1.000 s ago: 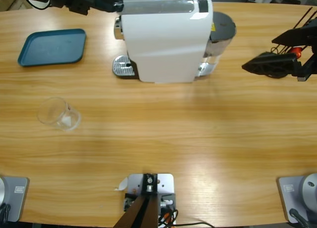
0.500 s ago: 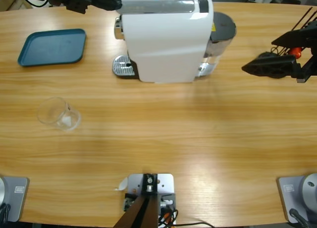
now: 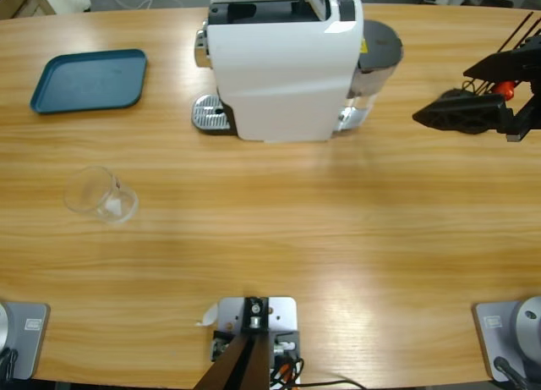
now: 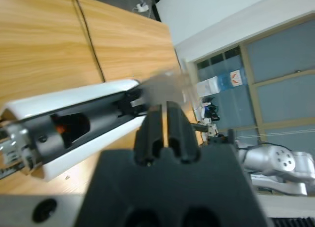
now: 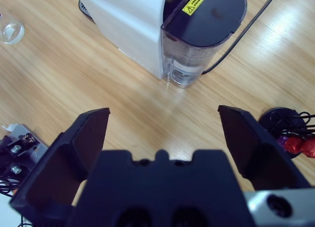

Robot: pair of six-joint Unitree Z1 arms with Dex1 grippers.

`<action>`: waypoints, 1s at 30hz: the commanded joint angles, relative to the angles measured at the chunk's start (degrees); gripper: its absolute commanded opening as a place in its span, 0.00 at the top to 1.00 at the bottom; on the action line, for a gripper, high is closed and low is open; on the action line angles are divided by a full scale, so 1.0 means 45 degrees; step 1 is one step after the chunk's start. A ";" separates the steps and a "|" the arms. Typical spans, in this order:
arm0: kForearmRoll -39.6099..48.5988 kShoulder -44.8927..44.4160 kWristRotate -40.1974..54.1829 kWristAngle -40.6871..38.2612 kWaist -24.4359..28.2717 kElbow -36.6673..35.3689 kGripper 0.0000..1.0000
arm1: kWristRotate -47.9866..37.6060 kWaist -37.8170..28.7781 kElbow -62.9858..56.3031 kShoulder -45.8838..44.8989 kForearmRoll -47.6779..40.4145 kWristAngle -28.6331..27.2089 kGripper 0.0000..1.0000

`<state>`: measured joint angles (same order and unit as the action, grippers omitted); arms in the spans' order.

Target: Pour coffee

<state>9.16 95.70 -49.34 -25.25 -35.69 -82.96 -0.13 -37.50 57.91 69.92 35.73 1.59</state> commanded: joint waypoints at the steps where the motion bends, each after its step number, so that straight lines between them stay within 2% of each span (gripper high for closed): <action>1: -0.1692 0.0151 0.3000 -0.1538 -0.0815 -0.0068 0.21 | -0.0132 -0.0123 -0.0413 -0.0031 -0.0109 -0.0428 0.02; 2: -0.1642 0.0042 0.3621 -0.1420 -0.0838 0.0053 0.20 | -0.0152 -0.0057 -0.0417 -0.0124 -0.0116 -0.0561 0.02; 4: -0.1653 -0.0271 0.5528 -0.1030 -0.0928 0.0327 0.03 | -0.0374 0.0728 -0.0518 -0.0382 -0.0159 -0.0678 0.02; 7: -0.1622 -0.0786 0.7438 -0.0295 -0.0936 0.1221 0.02 | -0.1015 0.2662 -0.0846 -0.0749 -0.0152 -0.1096 0.02; 10: -0.1540 -0.1646 0.8852 0.0752 -0.1096 0.2760 0.02 | -0.1835 0.4873 -0.1550 -0.0788 -0.0249 -0.1432 0.02; 13: -0.0649 -0.2736 0.9930 0.1818 -0.1346 0.4389 0.02 | -0.2433 0.6470 -0.2960 -0.0327 -0.1441 -0.1420 0.01; 17: 0.1319 -0.4314 1.2079 0.3080 -0.1366 0.5592 0.02 | -0.2960 0.6591 -0.5198 -0.0257 -0.4859 -0.1616 0.03; 19: 0.2007 -0.4931 1.2649 0.3490 -0.1366 0.6014 0.02 | -0.2941 0.6669 -0.5893 -0.0156 -0.6198 -0.1991 0.11; 22: 0.2378 -0.5372 1.2801 0.3595 -0.1366 0.6588 0.02 | -0.2765 0.6693 -0.6495 0.0321 -0.7499 -0.2186 0.19; 26: 0.2378 -0.5372 1.2743 0.3560 -0.1366 0.6702 0.01 | -0.2765 0.6849 -0.6983 0.1321 -0.9152 -0.2338 0.19; 30: 0.2358 -0.5142 1.2743 0.3580 -0.1366 0.6596 0.00 | -0.2769 0.7150 -0.7069 0.2258 -0.9784 -0.2483 0.18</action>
<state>18.91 72.49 7.39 -9.93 -41.47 -54.93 -12.44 -7.77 28.79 72.39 -2.88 -8.07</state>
